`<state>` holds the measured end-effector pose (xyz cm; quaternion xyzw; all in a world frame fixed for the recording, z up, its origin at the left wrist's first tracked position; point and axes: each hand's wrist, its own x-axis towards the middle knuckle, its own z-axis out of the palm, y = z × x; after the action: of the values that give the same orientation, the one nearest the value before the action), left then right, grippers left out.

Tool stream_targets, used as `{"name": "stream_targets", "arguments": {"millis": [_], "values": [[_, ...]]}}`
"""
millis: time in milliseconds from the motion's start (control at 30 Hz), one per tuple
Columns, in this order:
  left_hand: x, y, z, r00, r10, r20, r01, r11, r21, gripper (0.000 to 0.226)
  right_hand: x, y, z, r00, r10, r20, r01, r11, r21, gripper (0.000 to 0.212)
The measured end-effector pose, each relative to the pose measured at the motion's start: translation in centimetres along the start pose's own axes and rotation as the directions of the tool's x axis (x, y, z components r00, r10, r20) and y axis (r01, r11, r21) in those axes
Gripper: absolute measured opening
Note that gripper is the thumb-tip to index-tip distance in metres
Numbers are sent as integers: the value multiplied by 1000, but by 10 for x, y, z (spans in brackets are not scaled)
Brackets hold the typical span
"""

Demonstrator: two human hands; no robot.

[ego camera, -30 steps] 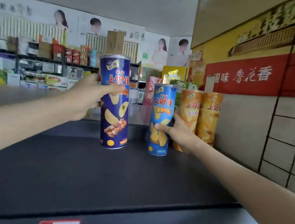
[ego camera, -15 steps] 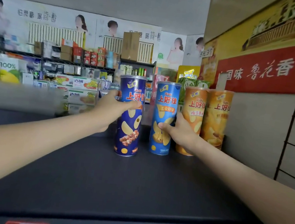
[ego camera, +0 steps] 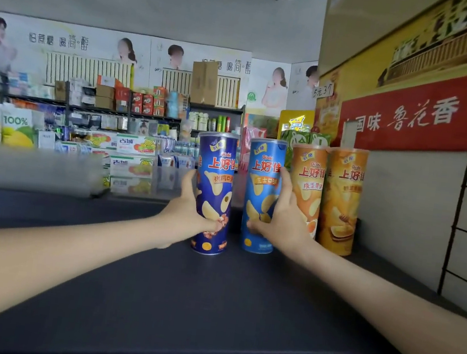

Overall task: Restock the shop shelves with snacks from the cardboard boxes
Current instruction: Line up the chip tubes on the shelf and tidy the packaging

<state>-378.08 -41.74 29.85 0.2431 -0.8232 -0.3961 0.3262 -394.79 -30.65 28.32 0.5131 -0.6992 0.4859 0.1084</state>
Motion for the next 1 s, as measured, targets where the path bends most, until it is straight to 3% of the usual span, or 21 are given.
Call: {"name": "stream_targets", "arguments": {"millis": [267, 367, 567, 733, 1000], "values": [[20, -4, 8, 993, 89, 80, -87, 996, -26, 110, -4, 0, 3, 999, -11, -40, 7, 996, -90, 111], [26, -10, 9, 990, 99, 98, -97, 995, -28, 109, -7, 0, 6, 999, 0, -53, -6, 994, -108, 117], [26, -15, 19, 994, 92, -55, -92, 996, 3, 97, -10, -1, 13, 996, 34, -84, -55, 963, -263, 126], [26, -10, 15, 989, 133, 58, -133, 991, -8, 105, -8, -1, 17, 997, 28, -74, -48, 961, -271, 122], [23, -14, 20, 972, 220, 88, -226, 971, 77, 113, -8, -5, 22, 995, 48, -91, -75, 945, -318, 117]]}}
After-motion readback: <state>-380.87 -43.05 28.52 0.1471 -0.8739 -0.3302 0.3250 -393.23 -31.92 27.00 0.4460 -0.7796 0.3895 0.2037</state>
